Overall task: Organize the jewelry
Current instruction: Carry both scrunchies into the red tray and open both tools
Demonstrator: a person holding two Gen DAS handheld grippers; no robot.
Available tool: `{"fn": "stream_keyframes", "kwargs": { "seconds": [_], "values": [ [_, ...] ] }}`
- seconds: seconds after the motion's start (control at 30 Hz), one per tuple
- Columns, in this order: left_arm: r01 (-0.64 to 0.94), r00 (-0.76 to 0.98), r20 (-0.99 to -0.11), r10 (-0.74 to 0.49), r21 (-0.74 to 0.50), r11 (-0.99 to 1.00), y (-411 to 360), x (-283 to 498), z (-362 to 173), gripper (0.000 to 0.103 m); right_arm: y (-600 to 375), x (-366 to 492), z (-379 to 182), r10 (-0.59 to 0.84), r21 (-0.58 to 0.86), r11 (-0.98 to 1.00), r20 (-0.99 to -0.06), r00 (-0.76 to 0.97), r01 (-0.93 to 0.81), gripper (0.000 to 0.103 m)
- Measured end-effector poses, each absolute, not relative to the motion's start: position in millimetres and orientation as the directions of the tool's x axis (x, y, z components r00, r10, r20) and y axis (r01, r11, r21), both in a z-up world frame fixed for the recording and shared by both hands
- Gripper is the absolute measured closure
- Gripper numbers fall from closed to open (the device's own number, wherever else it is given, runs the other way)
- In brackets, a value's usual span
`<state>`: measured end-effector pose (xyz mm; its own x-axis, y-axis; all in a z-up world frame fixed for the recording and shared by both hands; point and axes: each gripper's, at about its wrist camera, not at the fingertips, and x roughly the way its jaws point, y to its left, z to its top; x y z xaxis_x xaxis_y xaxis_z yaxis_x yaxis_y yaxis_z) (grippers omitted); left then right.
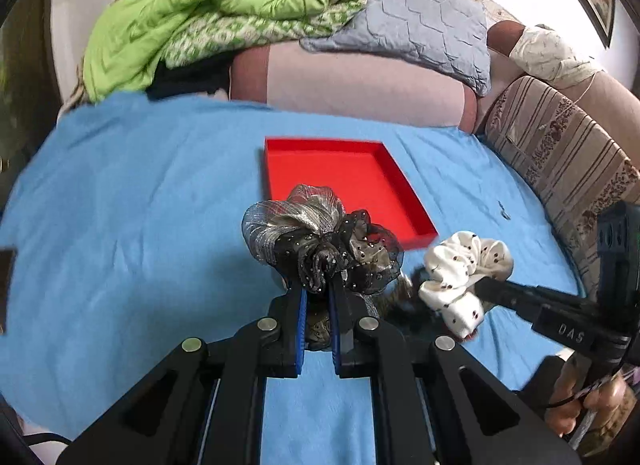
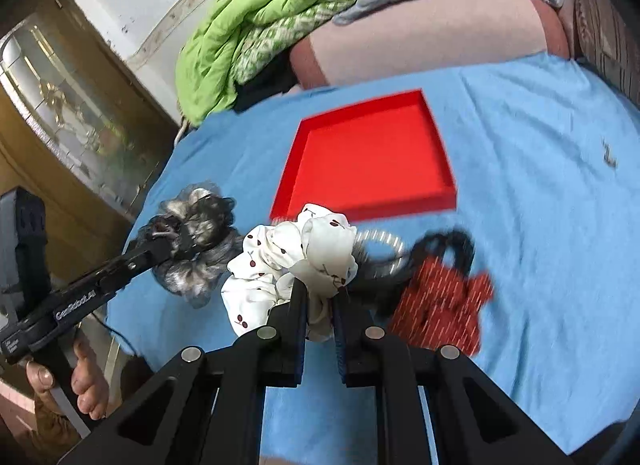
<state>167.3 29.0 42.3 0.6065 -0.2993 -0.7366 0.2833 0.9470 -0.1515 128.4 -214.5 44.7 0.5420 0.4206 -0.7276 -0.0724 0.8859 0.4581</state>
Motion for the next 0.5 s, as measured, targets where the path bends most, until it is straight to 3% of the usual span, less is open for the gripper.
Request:
{"fn": "stream_keyframes", "kwargs": {
  "seconds": [0.5],
  "values": [
    [0.255,0.553,-0.796,-0.248,-0.122,0.959,-6.8,324.4,13.0,0.094,-243.8,262.9,36.2,0.319,0.411,0.911,-0.755,0.573,0.033,0.090]
  ]
}}
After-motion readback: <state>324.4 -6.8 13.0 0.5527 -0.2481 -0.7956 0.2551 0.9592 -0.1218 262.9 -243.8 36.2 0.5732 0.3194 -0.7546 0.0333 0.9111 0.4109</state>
